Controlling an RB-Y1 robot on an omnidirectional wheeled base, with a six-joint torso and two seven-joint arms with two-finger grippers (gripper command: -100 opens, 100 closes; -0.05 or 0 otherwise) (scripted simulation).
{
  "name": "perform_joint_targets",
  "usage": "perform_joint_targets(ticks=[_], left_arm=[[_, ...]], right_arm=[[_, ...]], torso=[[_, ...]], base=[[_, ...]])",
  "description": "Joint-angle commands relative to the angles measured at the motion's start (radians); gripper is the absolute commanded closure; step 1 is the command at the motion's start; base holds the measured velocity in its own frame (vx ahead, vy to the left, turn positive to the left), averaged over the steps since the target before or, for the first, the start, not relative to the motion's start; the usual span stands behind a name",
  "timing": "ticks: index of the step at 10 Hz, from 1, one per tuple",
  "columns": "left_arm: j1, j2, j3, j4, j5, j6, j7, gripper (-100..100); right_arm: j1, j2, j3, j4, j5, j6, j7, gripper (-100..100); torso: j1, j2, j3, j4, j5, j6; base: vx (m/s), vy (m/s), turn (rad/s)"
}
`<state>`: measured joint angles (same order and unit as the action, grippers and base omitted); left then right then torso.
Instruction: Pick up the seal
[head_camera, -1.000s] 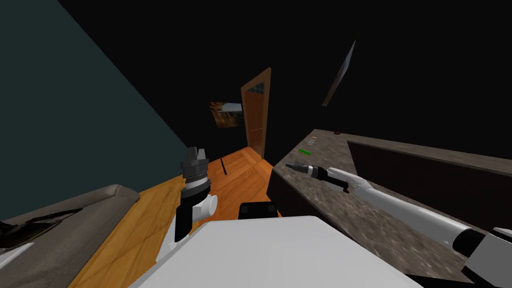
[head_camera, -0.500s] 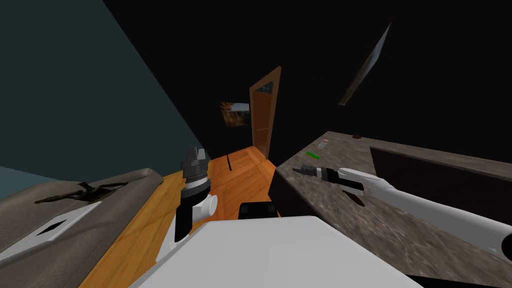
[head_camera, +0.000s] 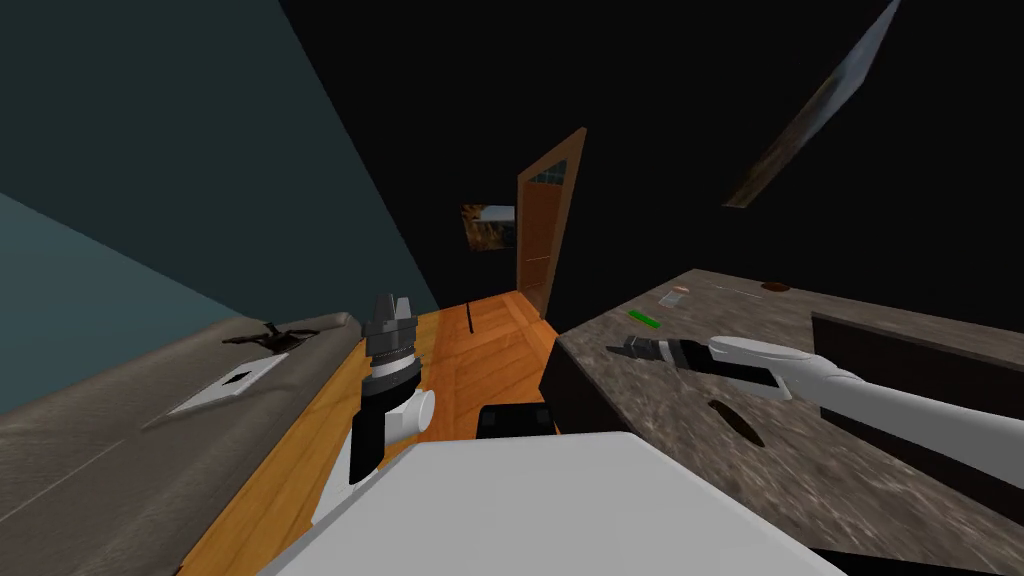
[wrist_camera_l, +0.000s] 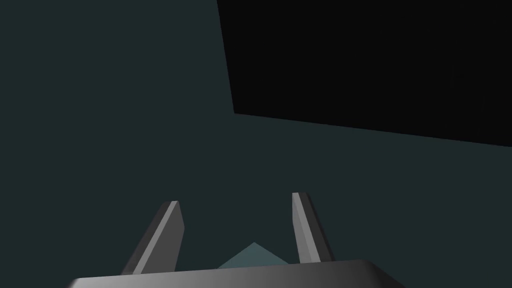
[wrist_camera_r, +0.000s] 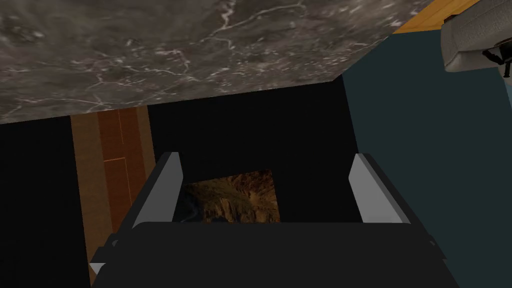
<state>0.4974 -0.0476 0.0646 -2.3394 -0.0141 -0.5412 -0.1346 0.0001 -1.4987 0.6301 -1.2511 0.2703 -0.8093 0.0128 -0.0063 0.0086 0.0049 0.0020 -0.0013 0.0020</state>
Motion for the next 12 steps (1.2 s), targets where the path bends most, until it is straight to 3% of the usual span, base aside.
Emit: perform_joint_targets(ticks=[1,3,4,8,9,12], left_arm=[[0.000,0.000,0.000,0.000,0.000,0.000,0.000,0],[0.000,0.000,0.000,0.000,0.000,0.000,0.000,0],[0.000,0.000,0.000,0.000,0.000,0.000,0.000,0],[0.000,0.000,0.000,0.000,0.000,0.000,0.000,0],[0.000,0.000,0.000,0.000,0.000,0.000,0.000,0],[0.000,0.000,0.000,0.000,0.000,0.000,0.000,0]], right_arm=[[0.010,-0.030,0.026,-0.002,0.009,0.018,-0.005,-100],[0.027,-0.096,0.094,0.051,0.034,0.018,-0.026,-100],[0.027,-0.106,0.094,0.051,0.034,0.018,-0.026,-100],[0.075,-0.211,0.215,0.123,0.077,0.022,-0.065,-100],[0.075,-0.211,0.215,0.123,0.077,0.022,-0.065,-100],[0.113,-0.239,0.286,0.147,0.099,0.026,-0.086,-100]], torso=[[0.000,0.000,0.000,0.000,0.000,0.000],[0.001,-0.002,-0.001,0.000,0.000,0.001],[0.000,0.001,0.001,0.000,0.000,0.001],[-0.002,0.001,0.001,0.000,-0.001,0.001],[-0.003,0.003,0.002,0.001,-0.001,0.001],[0.001,-0.001,0.000,0.000,0.000,0.002]], base=[[-0.076,-0.083,0.139],[-0.098,-0.069,0.265],[-0.110,-0.086,0.130],[-0.115,-0.102,0.249],[-0.113,-0.072,0.071],[-0.097,-0.046,0.134]])
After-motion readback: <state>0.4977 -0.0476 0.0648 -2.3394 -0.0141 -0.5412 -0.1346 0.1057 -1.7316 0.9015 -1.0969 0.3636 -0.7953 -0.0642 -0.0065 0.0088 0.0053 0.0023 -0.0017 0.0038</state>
